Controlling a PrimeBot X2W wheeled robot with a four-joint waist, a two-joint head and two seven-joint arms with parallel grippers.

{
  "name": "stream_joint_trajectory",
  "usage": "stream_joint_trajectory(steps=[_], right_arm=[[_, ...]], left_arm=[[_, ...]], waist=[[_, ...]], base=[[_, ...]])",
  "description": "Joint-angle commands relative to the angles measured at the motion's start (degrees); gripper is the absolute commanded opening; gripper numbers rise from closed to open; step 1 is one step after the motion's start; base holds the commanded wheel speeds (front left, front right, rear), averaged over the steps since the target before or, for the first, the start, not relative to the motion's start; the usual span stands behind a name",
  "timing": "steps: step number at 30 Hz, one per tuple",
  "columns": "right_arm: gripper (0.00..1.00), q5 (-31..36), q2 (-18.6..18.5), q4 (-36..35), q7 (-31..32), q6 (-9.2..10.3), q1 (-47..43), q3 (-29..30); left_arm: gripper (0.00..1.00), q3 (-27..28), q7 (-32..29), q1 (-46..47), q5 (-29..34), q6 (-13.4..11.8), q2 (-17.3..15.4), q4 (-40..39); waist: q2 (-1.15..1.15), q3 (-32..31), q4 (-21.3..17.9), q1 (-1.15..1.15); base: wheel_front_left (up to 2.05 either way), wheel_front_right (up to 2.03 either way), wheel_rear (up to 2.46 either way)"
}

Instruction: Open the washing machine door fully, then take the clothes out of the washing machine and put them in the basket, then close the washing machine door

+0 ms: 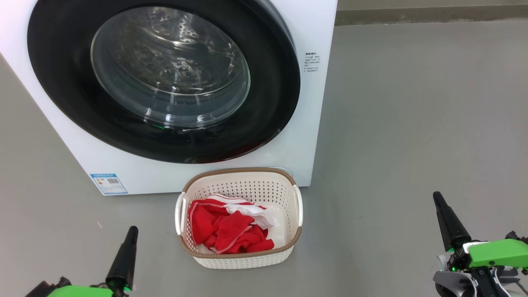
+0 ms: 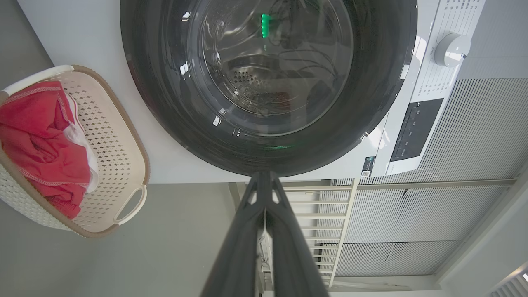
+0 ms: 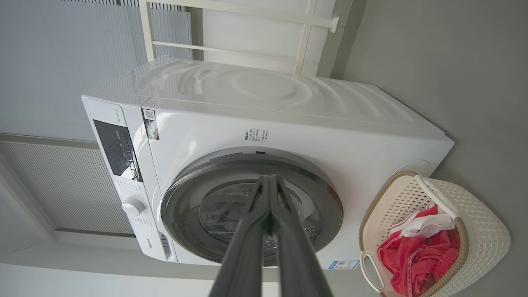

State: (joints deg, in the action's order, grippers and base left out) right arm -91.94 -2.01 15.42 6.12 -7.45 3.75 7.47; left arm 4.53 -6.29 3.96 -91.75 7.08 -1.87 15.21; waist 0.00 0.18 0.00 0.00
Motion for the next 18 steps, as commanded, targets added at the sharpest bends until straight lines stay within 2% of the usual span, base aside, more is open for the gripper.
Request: stream_joint_trajectory(steps=[1,18], right_arm=[[0.0,-0.25,-0.87,-1.4,0.34,-0.03,2.43,-0.97],[0.0,-0.25,-0.87,-1.4,0.34,-0.03,2.43,-0.97]], left_arm=[[0.0,1.99,-0.2,2.23,-0.41,0.41,-1.0,-1.15],[0.0,1.99,-0.2,2.23,-0.41,0.41,-1.0,-1.15]], waist=[[0.0,0.0,0.0,0.0],[0.0,0.0,0.0,0.0]], base=[[0.0,0.0,0.0],[0.0,0.0,0.0]])
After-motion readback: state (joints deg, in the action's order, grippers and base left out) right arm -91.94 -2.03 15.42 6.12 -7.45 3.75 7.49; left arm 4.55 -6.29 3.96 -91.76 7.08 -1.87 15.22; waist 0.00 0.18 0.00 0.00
